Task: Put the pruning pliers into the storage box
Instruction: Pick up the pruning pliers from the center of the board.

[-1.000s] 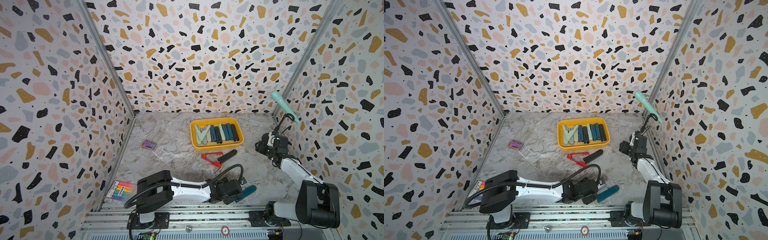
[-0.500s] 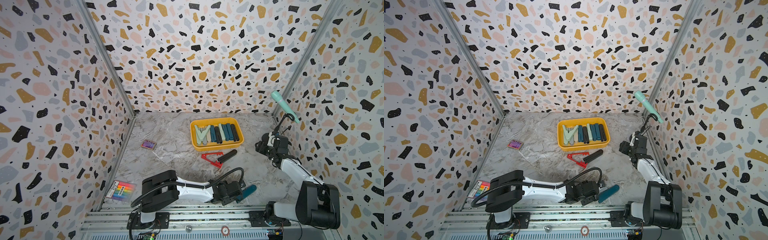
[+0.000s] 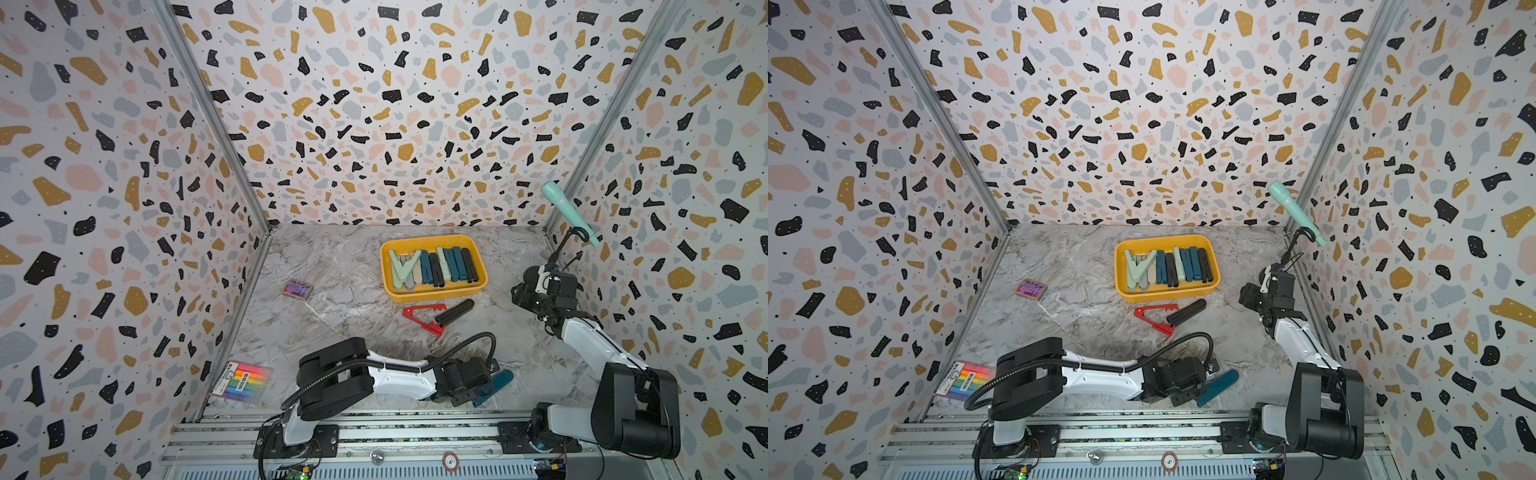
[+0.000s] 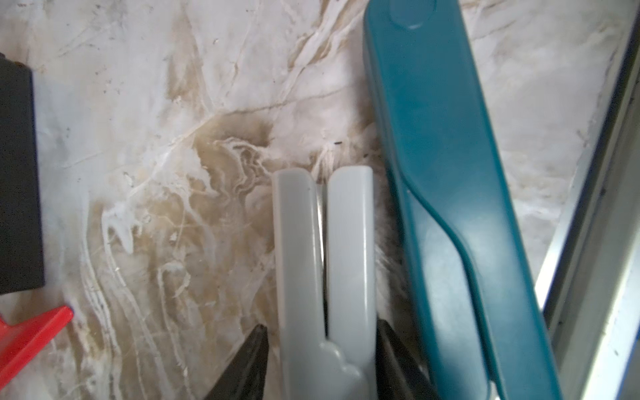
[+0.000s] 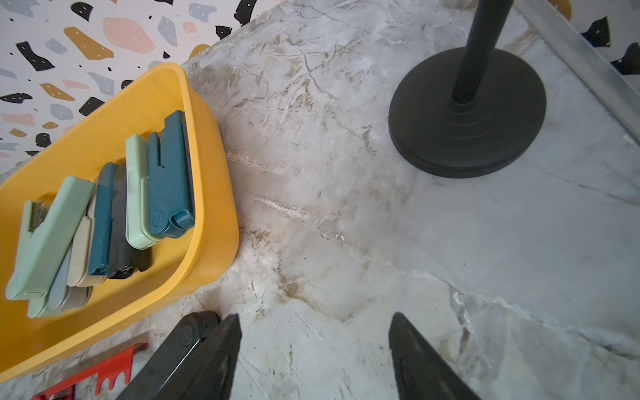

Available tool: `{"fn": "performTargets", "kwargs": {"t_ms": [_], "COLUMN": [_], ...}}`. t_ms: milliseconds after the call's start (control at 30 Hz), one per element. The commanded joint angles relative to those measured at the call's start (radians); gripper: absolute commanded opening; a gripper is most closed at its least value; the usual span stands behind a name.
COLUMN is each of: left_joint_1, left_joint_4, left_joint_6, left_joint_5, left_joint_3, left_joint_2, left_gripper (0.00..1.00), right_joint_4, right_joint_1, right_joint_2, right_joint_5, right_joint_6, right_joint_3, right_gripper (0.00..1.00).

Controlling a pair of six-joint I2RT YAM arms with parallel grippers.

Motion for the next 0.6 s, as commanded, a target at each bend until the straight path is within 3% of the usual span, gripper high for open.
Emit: {"fn": "performTargets", "kwargs": {"t_ms": [0, 100, 300, 433, 567], "left_joint_1": [0.035, 0.063, 0.107, 0.136, 0.208], "left_joint_4": [-0.023, -0.005, 0.018, -0.007, -0.018], "left_joint_6": [0.0, -0.023, -0.07, -0.084, -0.091], "left_joint_5": [0.028, 0.032, 0.007, -0.092, -0.203], "left_joint_3": [-0.028, -0.059, -0.088, -0.067, -0.024], "left_joint_2": [0.006, -0.032, -0.119, -0.192, -0.274], "left_gripper": [0.39, 0.29, 0.22, 0.14, 0.13], "right_joint_4": [-0.016, -0.011, -0.008, -0.005, 0.001], "right_joint_1": [-0.012, -0.014, -0.014, -0.015, -0.014], "right_joint_2": [-0.036, -0.036, -0.033, -0.033, -0.031], "right_joint_5": [0.009, 0.008, 0.004, 0.004, 0.001], "right_joint_6": [-0.004, -0.003, -0.001, -0.004, 0.0], "right_joint_3": [-0.004, -0.006, -0.013, -0.015, -0.018], "right_gripper": [0.7, 0.7, 0.7, 0.7, 0.7]}}
